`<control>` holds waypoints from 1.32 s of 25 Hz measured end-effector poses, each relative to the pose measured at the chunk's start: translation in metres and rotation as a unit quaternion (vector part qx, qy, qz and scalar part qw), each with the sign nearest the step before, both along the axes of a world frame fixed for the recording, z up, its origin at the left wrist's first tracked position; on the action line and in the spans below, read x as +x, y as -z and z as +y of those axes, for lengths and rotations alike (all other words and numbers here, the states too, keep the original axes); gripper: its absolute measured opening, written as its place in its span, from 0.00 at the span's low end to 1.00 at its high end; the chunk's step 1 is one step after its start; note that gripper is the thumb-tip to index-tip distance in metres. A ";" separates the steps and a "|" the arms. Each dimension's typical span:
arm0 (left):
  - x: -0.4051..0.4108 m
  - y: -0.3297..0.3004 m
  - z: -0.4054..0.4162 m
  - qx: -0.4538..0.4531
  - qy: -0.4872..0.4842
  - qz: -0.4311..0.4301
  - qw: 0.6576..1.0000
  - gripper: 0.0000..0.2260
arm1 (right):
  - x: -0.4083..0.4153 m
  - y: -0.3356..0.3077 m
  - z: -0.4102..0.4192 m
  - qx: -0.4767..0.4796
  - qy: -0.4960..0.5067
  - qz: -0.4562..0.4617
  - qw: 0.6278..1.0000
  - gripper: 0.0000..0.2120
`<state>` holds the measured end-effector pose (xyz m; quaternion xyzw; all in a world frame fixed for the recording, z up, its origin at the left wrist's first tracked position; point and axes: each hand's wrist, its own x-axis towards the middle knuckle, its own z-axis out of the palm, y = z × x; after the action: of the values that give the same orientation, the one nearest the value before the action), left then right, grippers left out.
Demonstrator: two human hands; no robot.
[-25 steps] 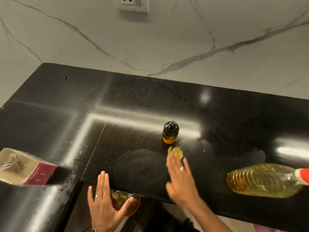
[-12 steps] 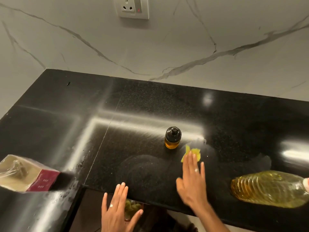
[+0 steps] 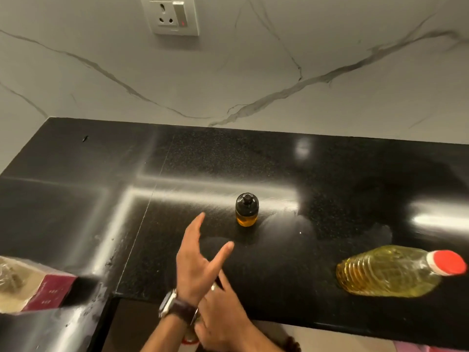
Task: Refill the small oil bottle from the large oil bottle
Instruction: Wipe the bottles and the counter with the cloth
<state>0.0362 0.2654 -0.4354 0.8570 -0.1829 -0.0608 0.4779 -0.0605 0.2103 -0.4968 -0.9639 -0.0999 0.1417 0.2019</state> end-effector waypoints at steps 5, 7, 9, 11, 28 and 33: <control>0.042 0.006 -0.086 0.035 0.083 0.054 0.994 0.45 | -0.082 0.000 -0.062 -0.109 0.035 0.080 0.990 0.42; 0.046 0.016 -0.095 0.028 0.070 0.041 0.996 0.39 | -0.106 -0.008 -0.091 -0.098 0.167 0.076 0.978 0.47; 0.048 0.024 -0.098 0.020 0.045 0.023 0.998 0.33 | -0.108 -0.015 -0.112 -0.096 0.314 0.015 0.944 0.49; 0.051 0.030 -0.099 0.011 0.034 0.020 0.999 0.31 | -0.093 -0.025 -0.110 -0.070 0.374 0.049 0.923 0.48; -0.042 0.012 -0.046 -0.036 0.160 -0.013 0.986 0.25 | -0.171 -0.033 -0.125 -0.104 0.337 0.131 0.926 0.48; -0.051 0.022 -0.047 -0.030 0.180 -0.006 0.983 0.23 | -0.181 -0.031 -0.133 -0.106 0.325 0.132 0.931 0.43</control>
<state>-0.0144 0.2185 -0.4577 0.7960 -0.3386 -0.1350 0.4832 -0.2417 0.0771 -0.4661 -0.9322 0.2615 0.2037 0.1453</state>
